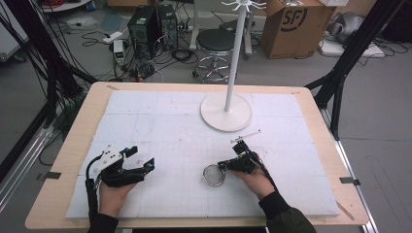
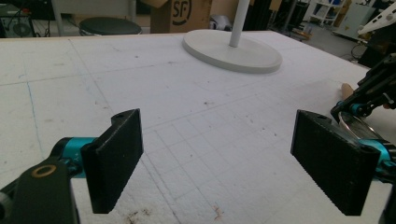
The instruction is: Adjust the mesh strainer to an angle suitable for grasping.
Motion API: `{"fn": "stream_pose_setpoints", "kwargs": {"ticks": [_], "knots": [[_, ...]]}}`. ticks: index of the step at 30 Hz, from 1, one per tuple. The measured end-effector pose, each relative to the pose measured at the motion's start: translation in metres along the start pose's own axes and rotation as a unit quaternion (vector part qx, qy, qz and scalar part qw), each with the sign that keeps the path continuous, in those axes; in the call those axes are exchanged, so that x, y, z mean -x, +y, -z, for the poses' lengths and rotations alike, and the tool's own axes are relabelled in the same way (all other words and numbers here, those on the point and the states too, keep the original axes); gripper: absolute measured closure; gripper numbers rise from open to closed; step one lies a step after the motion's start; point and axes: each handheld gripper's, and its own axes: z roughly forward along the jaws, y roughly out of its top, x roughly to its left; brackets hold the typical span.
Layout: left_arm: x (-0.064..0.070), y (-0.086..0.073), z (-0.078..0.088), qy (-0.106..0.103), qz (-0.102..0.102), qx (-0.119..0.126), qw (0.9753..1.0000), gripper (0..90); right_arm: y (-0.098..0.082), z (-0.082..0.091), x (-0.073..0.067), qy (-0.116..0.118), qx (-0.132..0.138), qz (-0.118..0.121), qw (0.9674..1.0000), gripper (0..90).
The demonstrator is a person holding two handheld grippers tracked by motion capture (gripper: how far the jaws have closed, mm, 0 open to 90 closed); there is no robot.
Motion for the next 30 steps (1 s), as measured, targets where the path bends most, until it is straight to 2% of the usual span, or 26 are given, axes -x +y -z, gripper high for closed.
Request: {"fn": "stream_pose_setpoints", "kwargs": {"ticks": [2, 3, 4, 6, 9, 12, 15, 16, 18, 22, 24, 26, 30], "knots": [[0.0, 0.0, 0.0, 0.0, 0.0, 0.0, 1.0, 17.5, -0.001, 0.003, 0.004, -0.011, 0.026, -0.001, 0.9996, 89.5], [0.0, 0.0, 0.0, 0.001, 0.0, 0.0, 1.0, 17.5, -0.001, 0.003, 0.004, -0.011, 0.026, -0.001, 0.9996, 89.5], [0.0, 0.0, 0.0, 0.001, 0.0, 0.0, 1.0, 17.5, -0.001, 0.004, 0.006, -0.023, 0.04, -0.002, 0.9989, 89.5], [0.0, 0.0, 0.0, 0.001, 0.0, 0.001, 1.0, 17.6, 0.0, 0.006, 0.009, -0.027, 0.058, -0.009, 0.9979, 89.6], [0.0, 0.0, 0.0, 0.002, 0.0, -0.001, 1.0, 17.6, 0.0, 0.011, 0.011, -0.03, 0.074, -0.01, 0.9968, 89.7], [0.0, 0.0, 0.0, 0.001, 0.001, 0.001, 1.0, 17.6, -0.004, 0.023, 0.014, -0.034, 0.086, -0.009, 0.9957, 89.7], [0.0, -0.001, 0.0, 0.002, 0.001, 0.0, 1.0, 17.6, -0.025, 0.047, 0.034, -0.038, 0.107, -0.038, 0.9928, 89.9], [0.0, -0.001, 0.0, 0.001, 0.0, 0.0, 1.0, 17.7, -0.032, 0.053, 0.04, -0.029, 0.116, -0.052, 0.9915, 90.0], [0.001, 0.0, -0.001, -0.001, 0.0, 0.001, 1.0, 17.7, -0.044, 0.064, 0.05, -0.042, 0.119, -0.065, 0.9898, 90.0], [0.002, 0.0, -0.002, -0.003, -0.005, -0.001, 1.0, 17.9, -0.063, 0.075, 0.068, -0.061, 0.114, -0.088, 0.9877, 90.0], [0.002, 0.0, -0.003, -0.003, -0.005, -0.001, 1.0, 17.9, -0.065, 0.077, 0.072, -0.063, 0.114, -0.093, 0.987, 90.0], [0.002, 0.0, -0.003, -0.002, -0.004, -0.001, 1.0, 17.9, -0.067, 0.079, 0.081, -0.056, 0.124, -0.111, 0.9846, 90.0], [0.002, 0.0, -0.003, -0.001, -0.006, -0.004, 1.0, 17.9, -0.063, 0.077, 0.085, -0.052, 0.129, -0.117, 0.9834, 89.9]]}}
